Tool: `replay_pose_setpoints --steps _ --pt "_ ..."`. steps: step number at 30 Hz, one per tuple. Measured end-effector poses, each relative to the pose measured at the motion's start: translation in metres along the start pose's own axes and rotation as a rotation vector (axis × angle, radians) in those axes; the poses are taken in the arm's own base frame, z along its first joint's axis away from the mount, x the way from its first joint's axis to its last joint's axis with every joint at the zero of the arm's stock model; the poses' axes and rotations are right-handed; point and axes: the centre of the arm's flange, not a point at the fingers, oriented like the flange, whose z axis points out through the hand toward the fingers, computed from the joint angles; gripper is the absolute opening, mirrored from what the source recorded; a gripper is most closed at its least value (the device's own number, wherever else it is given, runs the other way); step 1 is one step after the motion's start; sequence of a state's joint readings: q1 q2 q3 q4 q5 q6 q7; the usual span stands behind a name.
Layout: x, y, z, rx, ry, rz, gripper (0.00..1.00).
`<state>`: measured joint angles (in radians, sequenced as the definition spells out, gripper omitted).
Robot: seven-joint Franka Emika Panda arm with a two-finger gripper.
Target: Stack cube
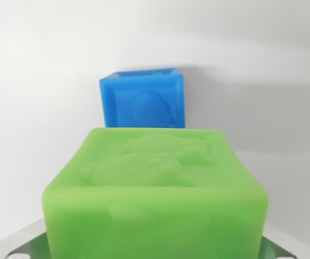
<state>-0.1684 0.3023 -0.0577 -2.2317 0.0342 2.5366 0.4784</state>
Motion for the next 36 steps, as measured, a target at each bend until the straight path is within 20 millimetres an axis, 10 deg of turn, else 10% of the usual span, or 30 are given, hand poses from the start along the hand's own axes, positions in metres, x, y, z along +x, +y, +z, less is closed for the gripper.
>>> replay_pose_setpoints --steps 11,36 --pt "0.008 -0.015 -0.001 0.0 0.0 -0.075 0.0" --pt "0.007 -0.015 0.062 -0.009 -0.005 -0.082 0.0"
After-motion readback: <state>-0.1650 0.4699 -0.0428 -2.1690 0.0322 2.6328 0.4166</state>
